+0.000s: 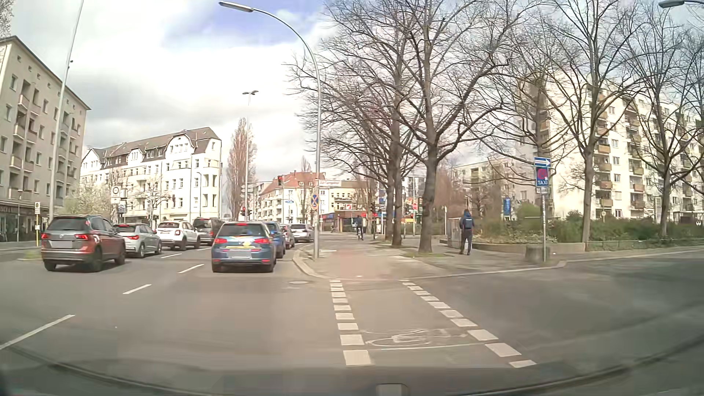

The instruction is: Follow the waypoints while adhering to traffic rules and regulations

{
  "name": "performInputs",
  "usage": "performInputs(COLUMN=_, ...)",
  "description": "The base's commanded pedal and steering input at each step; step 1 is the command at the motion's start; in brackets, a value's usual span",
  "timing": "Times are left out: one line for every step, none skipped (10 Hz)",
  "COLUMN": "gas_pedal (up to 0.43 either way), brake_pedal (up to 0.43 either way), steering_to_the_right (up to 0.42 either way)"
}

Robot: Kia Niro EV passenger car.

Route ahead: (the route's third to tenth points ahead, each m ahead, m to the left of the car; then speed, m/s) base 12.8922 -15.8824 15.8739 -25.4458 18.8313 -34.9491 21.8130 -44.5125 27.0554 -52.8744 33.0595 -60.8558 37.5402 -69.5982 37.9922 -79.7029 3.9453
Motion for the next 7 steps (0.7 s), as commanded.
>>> performInputs(gas_pedal=0.0, brake_pedal=0.0, steering_to_the_right=0.383)
performInputs(gas_pedal=0.0, brake_pedal=0.0, steering_to_the_right=0.403)
performInputs(gas_pedal=0.0, brake_pedal=0.0, steering_to_the_right=0.411)
performInputs(gas_pedal=0.008, brake_pedal=0.0, steering_to_the_right=0.423)
performInputs(gas_pedal=0.059, brake_pedal=0.0, steering_to_the_right=0.434)
performInputs(gas_pedal=0.118, brake_pedal=0.0, steering_to_the_right=0.444)
performInputs(gas_pedal=0.169, brake_pedal=0.0, steering_to_the_right=0.454)
